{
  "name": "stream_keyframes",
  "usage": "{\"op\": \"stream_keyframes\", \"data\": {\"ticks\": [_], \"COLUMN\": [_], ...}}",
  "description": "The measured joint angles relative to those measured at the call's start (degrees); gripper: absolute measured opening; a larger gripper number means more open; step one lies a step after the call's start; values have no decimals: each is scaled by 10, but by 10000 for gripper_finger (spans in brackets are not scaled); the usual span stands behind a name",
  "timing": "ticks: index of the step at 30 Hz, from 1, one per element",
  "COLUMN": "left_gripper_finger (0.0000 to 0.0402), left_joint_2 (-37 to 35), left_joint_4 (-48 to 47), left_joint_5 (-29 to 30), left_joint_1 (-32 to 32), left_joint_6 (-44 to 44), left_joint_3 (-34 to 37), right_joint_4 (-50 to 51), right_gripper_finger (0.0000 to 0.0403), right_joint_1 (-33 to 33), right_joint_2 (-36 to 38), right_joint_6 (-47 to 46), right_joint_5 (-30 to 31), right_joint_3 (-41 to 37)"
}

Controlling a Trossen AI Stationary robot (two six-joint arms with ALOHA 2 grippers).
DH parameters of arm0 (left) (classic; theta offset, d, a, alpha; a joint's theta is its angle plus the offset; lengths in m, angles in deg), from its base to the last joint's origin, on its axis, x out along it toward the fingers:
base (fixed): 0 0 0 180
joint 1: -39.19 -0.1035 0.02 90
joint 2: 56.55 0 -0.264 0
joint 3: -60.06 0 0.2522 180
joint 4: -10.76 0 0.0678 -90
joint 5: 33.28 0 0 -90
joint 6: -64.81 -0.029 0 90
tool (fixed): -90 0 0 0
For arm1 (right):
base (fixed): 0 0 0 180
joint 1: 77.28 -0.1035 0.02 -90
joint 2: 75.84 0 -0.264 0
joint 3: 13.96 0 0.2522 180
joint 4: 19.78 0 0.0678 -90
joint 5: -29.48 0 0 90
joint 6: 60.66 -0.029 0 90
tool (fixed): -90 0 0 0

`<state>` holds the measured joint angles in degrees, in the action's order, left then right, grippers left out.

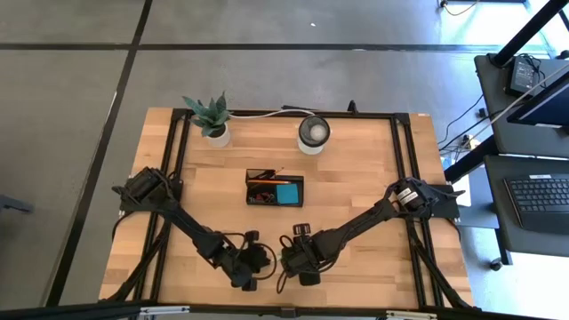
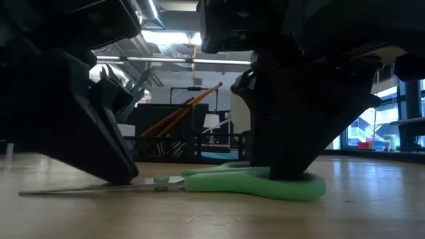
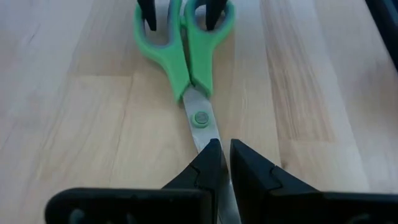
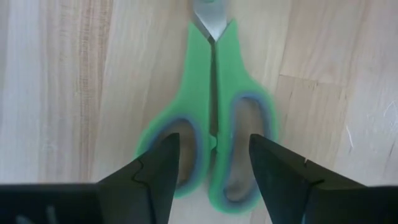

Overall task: Pick and place office supplies into organizer
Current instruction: Put the green scissor in the desk organizer

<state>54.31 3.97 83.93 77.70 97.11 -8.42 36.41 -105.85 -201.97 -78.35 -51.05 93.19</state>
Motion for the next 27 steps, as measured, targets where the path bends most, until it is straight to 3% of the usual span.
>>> {"op": "stream_keyframes", "data": {"ticks": [20,27], "left_gripper_finger": [31,31], "left_joint_2": [6,6], "left_joint_4": [-5,-6], "left_joint_5": [-14,-14], "left_joint_1": [-4,-5], "left_joint_6": [15,16], "left_joint_3": [-2,-2], "right_joint_4": [-15,14], "right_gripper_finger": [195,155], "right_joint_1": [-3,-4], "right_joint_2": [0,-26], "right_joint_6": [-10,-13], "right_joint_5": [1,-9], "right_joint_3": [0,5]}}
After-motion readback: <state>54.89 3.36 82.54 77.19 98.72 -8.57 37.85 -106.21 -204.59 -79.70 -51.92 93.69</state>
